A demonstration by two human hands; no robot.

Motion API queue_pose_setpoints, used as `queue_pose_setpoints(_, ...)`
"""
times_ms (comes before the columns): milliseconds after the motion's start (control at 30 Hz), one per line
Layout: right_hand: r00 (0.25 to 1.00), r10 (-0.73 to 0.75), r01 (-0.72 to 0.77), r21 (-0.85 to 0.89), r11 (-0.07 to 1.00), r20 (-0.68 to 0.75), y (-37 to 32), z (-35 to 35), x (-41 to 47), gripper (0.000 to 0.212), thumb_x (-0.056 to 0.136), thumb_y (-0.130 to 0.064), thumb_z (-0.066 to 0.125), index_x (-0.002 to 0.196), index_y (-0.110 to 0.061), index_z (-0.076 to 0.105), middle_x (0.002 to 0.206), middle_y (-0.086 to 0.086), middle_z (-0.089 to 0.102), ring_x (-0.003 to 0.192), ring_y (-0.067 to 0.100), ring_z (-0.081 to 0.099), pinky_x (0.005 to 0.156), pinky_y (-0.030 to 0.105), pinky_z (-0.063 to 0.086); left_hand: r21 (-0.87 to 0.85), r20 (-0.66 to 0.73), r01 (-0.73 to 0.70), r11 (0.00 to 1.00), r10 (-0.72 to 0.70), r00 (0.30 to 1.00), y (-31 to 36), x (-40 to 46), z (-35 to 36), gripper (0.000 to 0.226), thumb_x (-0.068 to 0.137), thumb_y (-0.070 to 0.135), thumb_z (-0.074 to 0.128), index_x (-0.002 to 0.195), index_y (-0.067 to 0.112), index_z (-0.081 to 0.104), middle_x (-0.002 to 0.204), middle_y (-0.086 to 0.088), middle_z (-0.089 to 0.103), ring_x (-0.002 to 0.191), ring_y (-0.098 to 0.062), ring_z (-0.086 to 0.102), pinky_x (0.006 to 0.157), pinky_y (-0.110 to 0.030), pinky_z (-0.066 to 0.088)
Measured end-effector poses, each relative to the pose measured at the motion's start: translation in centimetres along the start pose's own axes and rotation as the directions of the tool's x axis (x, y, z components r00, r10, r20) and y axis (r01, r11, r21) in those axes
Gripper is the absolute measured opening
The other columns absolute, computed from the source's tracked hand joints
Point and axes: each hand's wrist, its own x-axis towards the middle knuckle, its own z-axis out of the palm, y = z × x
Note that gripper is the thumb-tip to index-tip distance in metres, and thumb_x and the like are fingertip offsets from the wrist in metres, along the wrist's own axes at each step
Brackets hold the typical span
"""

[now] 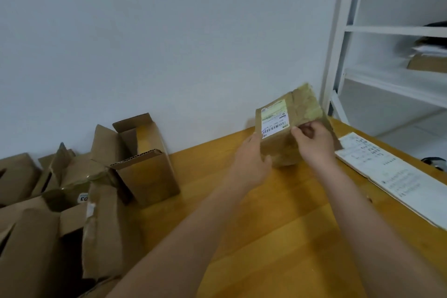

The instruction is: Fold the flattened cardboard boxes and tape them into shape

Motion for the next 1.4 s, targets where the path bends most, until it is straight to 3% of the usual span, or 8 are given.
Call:
queue_pose_setpoints(167, 0.958, -0.210, 0.239, -0.139, 0.961, 0.195, -1.3, 3.3, -3.5, 0.015, 0.096, -0.022, 0.059, 0.107, -0.017, 0.069, 0.102, -0.010, 0.066, 0.097, 0.005, 0.059, 0.081, 0.016, 0.048, -0.266, -0.120, 0.164, 0.950, -0.201, 0.972, -1.1, -3.6, -1.2, 0.060, 0.098, 0.015, 0.055, 0.151, 0.018, 0.028, 0.138, 0.009, 0.045, 0.126, -0.011, 0.045, 0.096, -0.021, 0.042)
queue_pose_setpoints(267, 0.956, -0.278, 0.291, -0.213, 0.933, 0.091, -1.4, 3.5, -5.0, 0.026, 0.097, -0.024, 0.057, 0.122, -0.018, 0.061, 0.121, -0.004, 0.061, 0.115, 0.013, 0.053, 0.096, 0.023, 0.043, -0.422, -0.122, 0.293, 0.858, -0.374, 0.919, -2.0, -5.1, -1.6, 0.055, 0.097, 0.011, 0.057, 0.147, 0.018, 0.036, 0.123, 0.011, 0.049, 0.128, -0.017, 0.048, 0.094, -0.022, 0.045)
queue_pose_setpoints(367, 0.989, -0.129, 0.143, -0.257, 0.956, 0.073, -0.3, 3.3, -4.7, 0.058, 0.096, -0.036, 0.058, 0.146, -0.016, 0.037, 0.148, 0.003, 0.042, 0.137, 0.027, 0.035, 0.115, 0.043, 0.029, -0.515, -0.102, 0.362, 0.777, -0.475, 0.874, -2.7, -6.1, -1.9, 0.042, 0.098, 0.017, 0.057, 0.138, 0.020, 0.046, 0.108, 0.016, 0.050, 0.107, -0.009, 0.054, 0.081, -0.015, 0.041)
queue_pose_setpoints(467, 0.951, 0.150, -0.131, -0.085, 0.988, 0.270, 0.2, 4.0, -4.7, 0.078, 0.096, -0.049, 0.053, 0.157, -0.024, 0.011, 0.161, -0.001, 0.022, 0.145, 0.026, 0.027, 0.115, 0.043, 0.029, -0.563, -0.053, 0.414, 0.716, -0.531, 0.846, -3.6, -6.8, -1.9, 0.055, 0.097, 0.014, 0.057, 0.148, 0.021, 0.037, 0.139, 0.006, 0.048, 0.130, -0.017, 0.045, 0.099, -0.026, 0.038)
queue_pose_setpoints(600, 0.902, 0.151, -0.187, 0.050, 0.981, 0.404, 0.0, 5.4, -5.4, 0.080, 0.098, -0.049, 0.048, 0.156, -0.030, -0.003, 0.157, -0.006, 0.029, 0.144, 0.021, 0.028, 0.113, 0.040, 0.027, -0.575, 0.122, 0.450, 0.683, -0.472, 0.873, -3.5, -7.7, -2.1, 0.076, 0.094, 0.006, 0.057, 0.156, 0.027, 0.018, 0.157, 0.003, 0.031, 0.142, -0.019, 0.031, 0.110, -0.034, 0.033)
queue_pose_setpoints(900, 0.907, 0.159, -0.204, 0.076, 0.976, 0.390, -0.1, 7.5, -3.7, 0.080, 0.097, -0.055, 0.045, 0.156, -0.032, -0.003, 0.164, -0.006, 0.008, 0.149, 0.022, 0.015, 0.116, 0.043, 0.022, -0.581, 0.072, 0.454, 0.675, -0.513, 0.855, -3.7, -8.3, -2.6, 0.073, 0.093, 0.001, 0.052, 0.155, 0.024, 0.021, 0.157, 0.001, 0.031, 0.143, -0.020, 0.030, 0.111, -0.031, 0.033)
queue_pose_setpoints(1200, 0.815, 0.095, -0.105, -0.016, 0.994, 0.571, -0.8, 12.2, -4.2, 0.056, 0.099, -0.050, 0.047, 0.150, -0.035, 0.031, 0.145, -0.008, 0.041, 0.132, 0.018, 0.041, 0.104, 0.045, 0.045, -0.490, -0.273, 0.379, 0.785, -0.551, 0.789, -4.7, -8.5, -2.9, 0.092, 0.088, -0.006, 0.058, 0.157, 0.022, 0.004, 0.159, 0.002, 0.013, 0.145, -0.019, 0.025, 0.113, -0.029, 0.030)
queue_pose_setpoints(1400, 0.840, -0.020, 0.050, -0.041, 0.998, 0.542, -0.9, 13.9, -5.7, 0.046, 0.099, -0.028, 0.056, 0.143, -0.028, 0.042, 0.115, -0.009, 0.052, 0.114, 0.014, 0.051, 0.098, 0.044, 0.051, -0.501, -0.306, 0.408, 0.764, -0.596, 0.742, -5.0, -8.2, -2.8, 0.101, 0.083, -0.009, 0.062, 0.155, 0.017, -0.003, 0.148, 0.001, 0.012, 0.131, -0.019, 0.038, 0.103, -0.024, 0.040)
